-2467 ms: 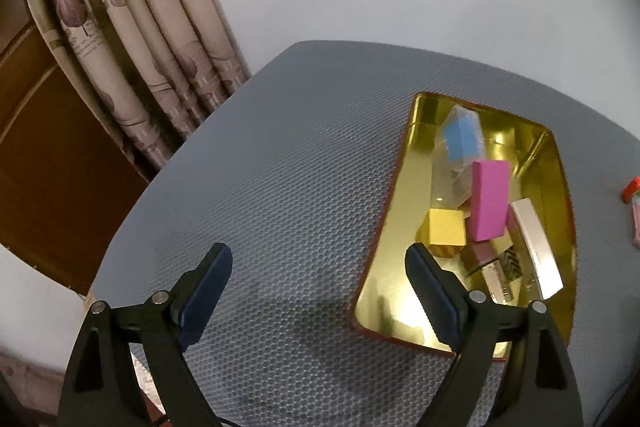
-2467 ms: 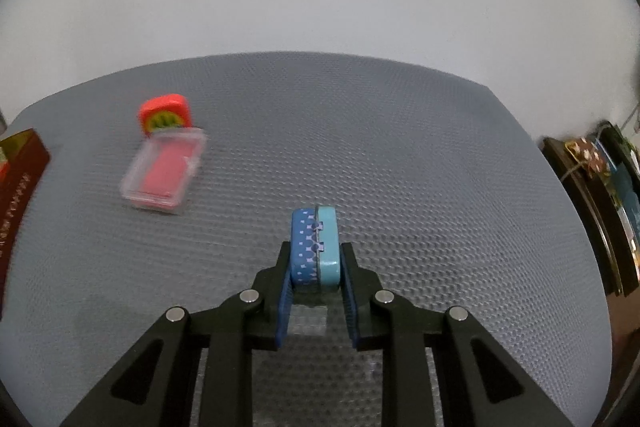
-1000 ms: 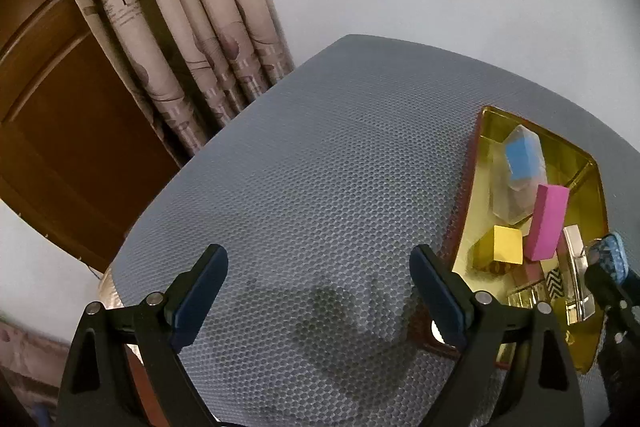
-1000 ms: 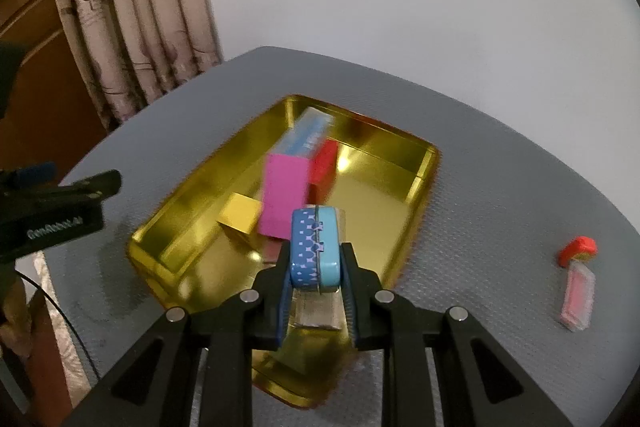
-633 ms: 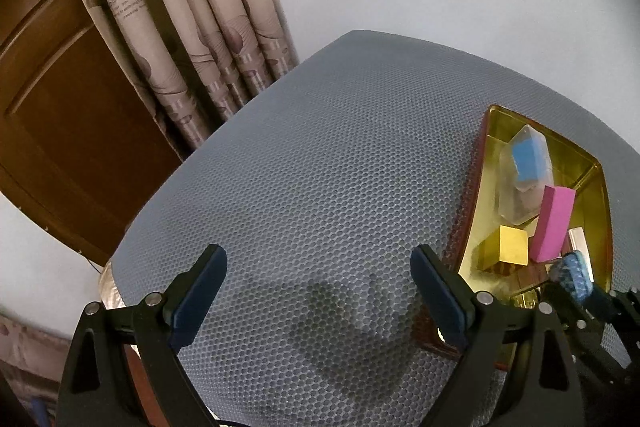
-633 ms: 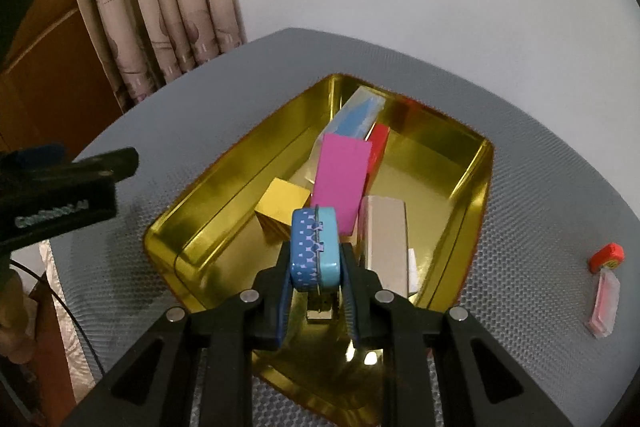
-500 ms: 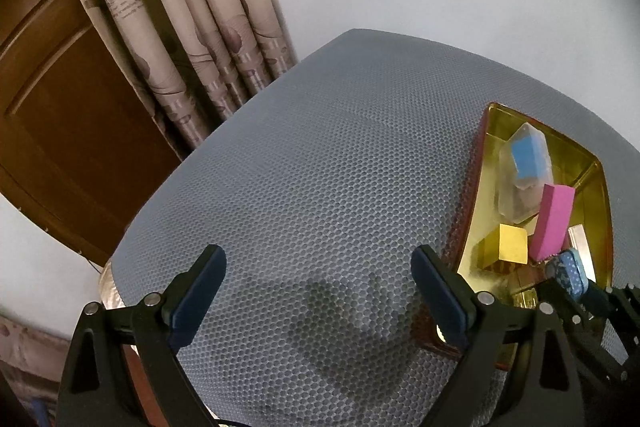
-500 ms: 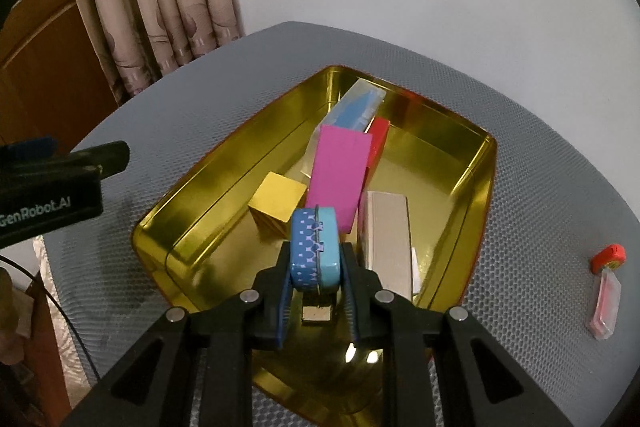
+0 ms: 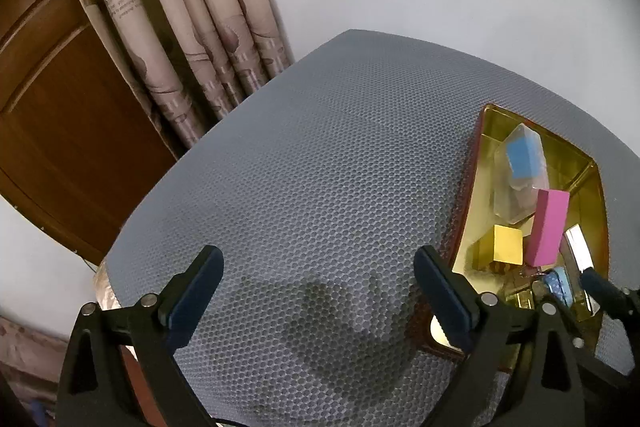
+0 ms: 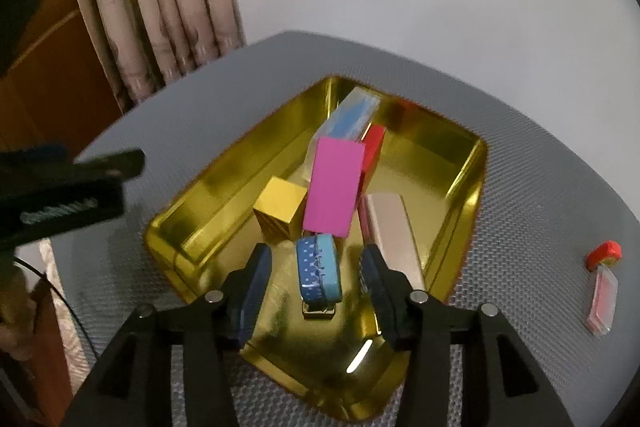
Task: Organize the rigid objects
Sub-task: 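Carry the blue patterned tin into the gold tin and open the right tool, then grasp the clear box holding the red eraser with the right tool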
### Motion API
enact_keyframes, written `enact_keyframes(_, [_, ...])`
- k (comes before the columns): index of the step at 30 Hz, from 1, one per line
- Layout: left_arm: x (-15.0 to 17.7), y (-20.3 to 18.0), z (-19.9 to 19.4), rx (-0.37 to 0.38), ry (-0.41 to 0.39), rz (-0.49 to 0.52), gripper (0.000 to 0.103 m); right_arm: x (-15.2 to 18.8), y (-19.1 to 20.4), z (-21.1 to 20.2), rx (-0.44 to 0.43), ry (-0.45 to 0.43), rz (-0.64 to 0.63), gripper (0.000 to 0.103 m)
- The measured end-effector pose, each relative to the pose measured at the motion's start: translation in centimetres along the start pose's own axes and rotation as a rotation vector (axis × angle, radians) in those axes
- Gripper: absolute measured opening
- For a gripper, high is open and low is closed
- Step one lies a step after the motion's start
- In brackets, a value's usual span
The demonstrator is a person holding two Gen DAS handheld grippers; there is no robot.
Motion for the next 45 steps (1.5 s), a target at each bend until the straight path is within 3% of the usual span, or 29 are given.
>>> enact_keyframes(4, [0.1,0.0,-0.1,-0.004,-0.007,0.004,0.095,-0.3,-1.7,-2.3,-0.006,-0.042,0.042,0.051])
enact_keyframes(8, [0.2,-0.3,-0.3,-0.004,-0.012,0.012,0.095,-0.4,-5.4,-3.9,0.065,-0.077,0.101,0.052])
enact_keyframes(20, [0.6,-0.9,-0.4,0.003,-0.027,0.041,0.095,1.6,-22.3,-4.8,0.502,-0.074,0.407,0.052])
enact_keyframes(26, [0.9,-1.2,-0.4,0.015,-0.039,0.052,0.095,1.9,-26.2,-3.7,0.511,-0.053,0.515,0.052])
enact_keyframes(28, [0.9,-1.3,-0.4,0.020,-0.046,0.056,0.095,1.8,-26.8,-3.2,0.519,-0.055,0.524,0.058])
enact_keyframes(42, [1.2,-2.5,-0.3,0.009,-0.050,0.107,0.096,1.7,-27.3,-0.3,0.488,-0.059,0.551,0.063])
enact_keyframes(45, [1.1,-2.7,-0.4,0.010,-0.055,0.115,0.096,1.3,-26.9,0.1,0.498,-0.060,0.506,0.064])
Point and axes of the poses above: each gripper's, at about its wrist camera, not at the fingertips, and z roughly the way its jaws point, y to its left, x to its underside, the point moved 3 cm from there along z, roughly the way its jaws point, and after that the axes turned 12 degrees about z, right-handed, at the moved point
